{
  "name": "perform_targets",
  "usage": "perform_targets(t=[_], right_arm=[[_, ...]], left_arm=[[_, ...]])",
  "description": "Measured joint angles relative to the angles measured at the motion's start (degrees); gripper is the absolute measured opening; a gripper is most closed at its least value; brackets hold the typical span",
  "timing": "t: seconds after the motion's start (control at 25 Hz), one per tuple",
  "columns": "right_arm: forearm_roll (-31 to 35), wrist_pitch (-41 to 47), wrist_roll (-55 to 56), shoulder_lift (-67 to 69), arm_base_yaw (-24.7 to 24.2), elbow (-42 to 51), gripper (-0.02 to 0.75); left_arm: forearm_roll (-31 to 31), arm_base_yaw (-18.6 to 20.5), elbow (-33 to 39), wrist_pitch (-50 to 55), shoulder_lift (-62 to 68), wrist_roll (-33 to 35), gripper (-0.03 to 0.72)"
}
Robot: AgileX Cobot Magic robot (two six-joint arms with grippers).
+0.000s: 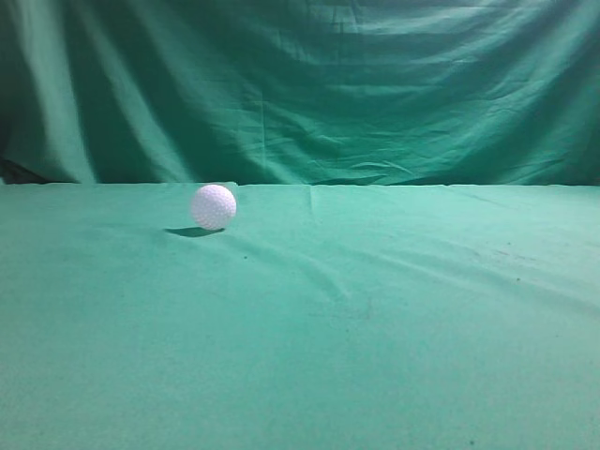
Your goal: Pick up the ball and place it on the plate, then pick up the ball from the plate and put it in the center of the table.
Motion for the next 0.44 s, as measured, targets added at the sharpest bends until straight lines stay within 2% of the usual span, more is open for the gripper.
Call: perform_targets(t=[0.44], right_arm=[[0.0,0.0,0.0,0.0,0.0,0.0,0.000]], left_arm=[[0.0,0.0,0.1,-0.1,0.0,-0.1,0.000]])
